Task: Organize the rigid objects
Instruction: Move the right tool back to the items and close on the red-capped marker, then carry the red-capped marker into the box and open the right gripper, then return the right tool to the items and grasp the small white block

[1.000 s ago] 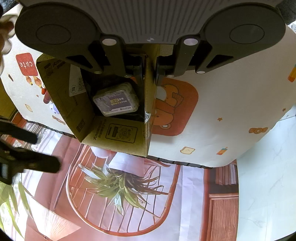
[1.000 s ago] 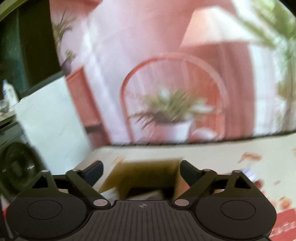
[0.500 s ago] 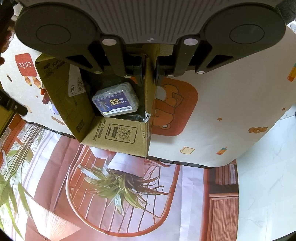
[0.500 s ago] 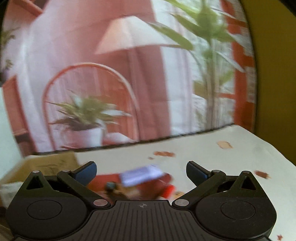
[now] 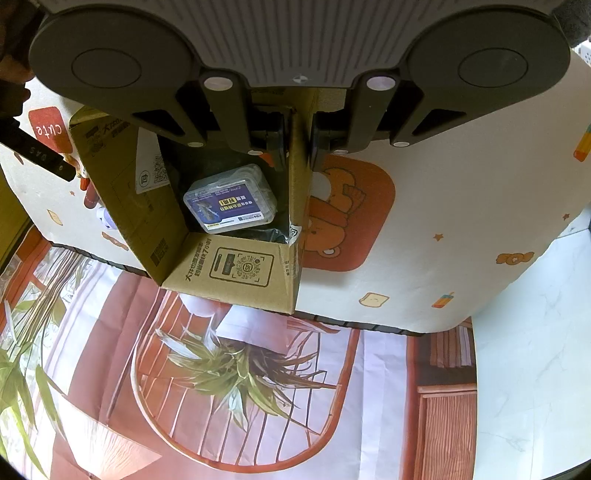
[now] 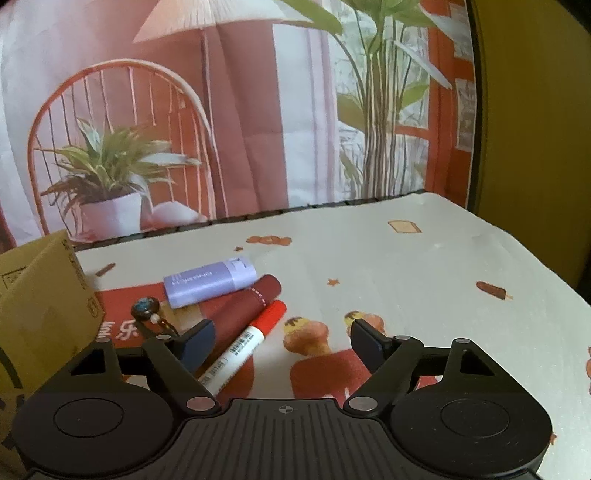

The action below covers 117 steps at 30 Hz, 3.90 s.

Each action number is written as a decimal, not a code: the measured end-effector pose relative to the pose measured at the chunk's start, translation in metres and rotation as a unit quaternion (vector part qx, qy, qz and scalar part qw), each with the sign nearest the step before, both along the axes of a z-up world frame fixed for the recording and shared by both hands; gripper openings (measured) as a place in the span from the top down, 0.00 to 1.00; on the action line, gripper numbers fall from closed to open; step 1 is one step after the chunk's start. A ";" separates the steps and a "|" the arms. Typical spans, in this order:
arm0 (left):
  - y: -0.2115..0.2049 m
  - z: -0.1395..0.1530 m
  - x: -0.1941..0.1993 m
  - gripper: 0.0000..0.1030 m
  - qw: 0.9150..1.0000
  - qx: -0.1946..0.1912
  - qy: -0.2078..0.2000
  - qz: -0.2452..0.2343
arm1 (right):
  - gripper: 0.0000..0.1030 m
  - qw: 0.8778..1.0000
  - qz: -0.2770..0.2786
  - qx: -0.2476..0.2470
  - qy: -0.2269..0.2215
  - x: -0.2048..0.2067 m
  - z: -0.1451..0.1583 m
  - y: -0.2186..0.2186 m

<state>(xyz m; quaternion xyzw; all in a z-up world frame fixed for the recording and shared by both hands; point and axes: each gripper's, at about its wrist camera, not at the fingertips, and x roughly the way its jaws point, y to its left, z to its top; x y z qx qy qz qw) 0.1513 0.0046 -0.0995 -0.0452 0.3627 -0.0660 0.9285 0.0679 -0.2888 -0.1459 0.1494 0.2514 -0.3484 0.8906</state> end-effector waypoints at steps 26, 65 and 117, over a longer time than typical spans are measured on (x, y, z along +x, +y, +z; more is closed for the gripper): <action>-0.002 -0.002 0.001 0.86 1.000 0.009 0.002 0.000 | 0.70 0.997 0.044 0.042 0.054 0.039 -0.014 -0.009; -0.003 -0.002 0.001 0.85 1.000 0.008 0.002 0.001 | 0.87 0.984 0.083 0.107 -0.116 0.001 0.069 0.006; -0.003 -0.001 0.002 0.85 1.000 0.003 0.001 0.000 | 0.70 0.928 0.291 0.231 0.008 0.144 0.055 0.128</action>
